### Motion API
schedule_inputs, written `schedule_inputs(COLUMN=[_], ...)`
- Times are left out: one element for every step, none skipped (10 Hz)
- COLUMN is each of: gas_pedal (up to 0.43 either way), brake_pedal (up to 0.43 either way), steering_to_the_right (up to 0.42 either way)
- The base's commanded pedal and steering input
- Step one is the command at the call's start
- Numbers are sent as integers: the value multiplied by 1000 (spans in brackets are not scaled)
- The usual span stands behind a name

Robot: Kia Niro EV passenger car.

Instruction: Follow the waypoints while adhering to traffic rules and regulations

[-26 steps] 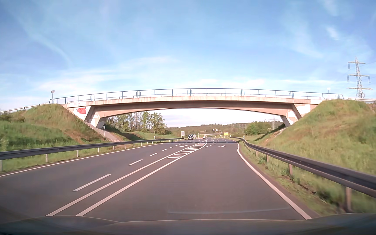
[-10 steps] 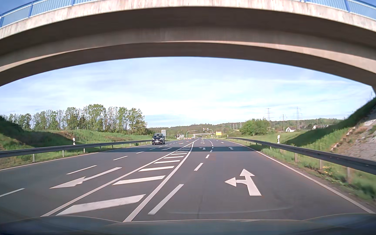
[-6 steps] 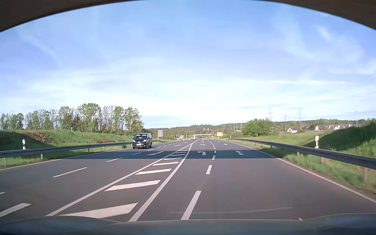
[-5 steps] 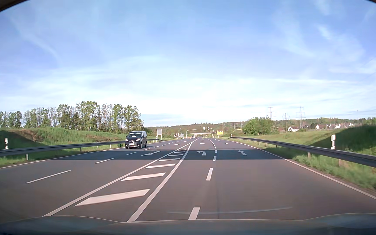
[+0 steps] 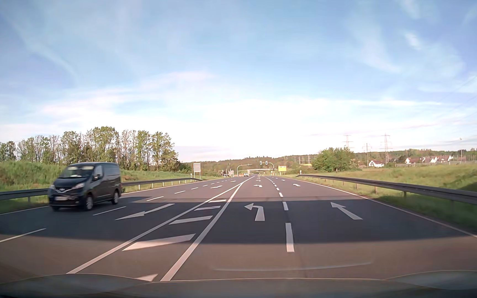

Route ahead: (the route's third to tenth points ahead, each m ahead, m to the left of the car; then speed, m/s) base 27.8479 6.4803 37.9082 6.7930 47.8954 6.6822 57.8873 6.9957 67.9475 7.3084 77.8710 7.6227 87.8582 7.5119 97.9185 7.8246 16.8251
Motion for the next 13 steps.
schedule_inputs(gas_pedal=[0, 0, 0, 0, 0, 0, 0, 0, 0, 0, 0, 0, 0], brake_pedal=[6, 24, 37, 49, 67, 98, 104, 116, 128, 140, 140, 152, 159], steering_to_the_right=[-7, -6, -7, -6, -5, -4, -4, -4, -3, -3, -3, -3, -3])
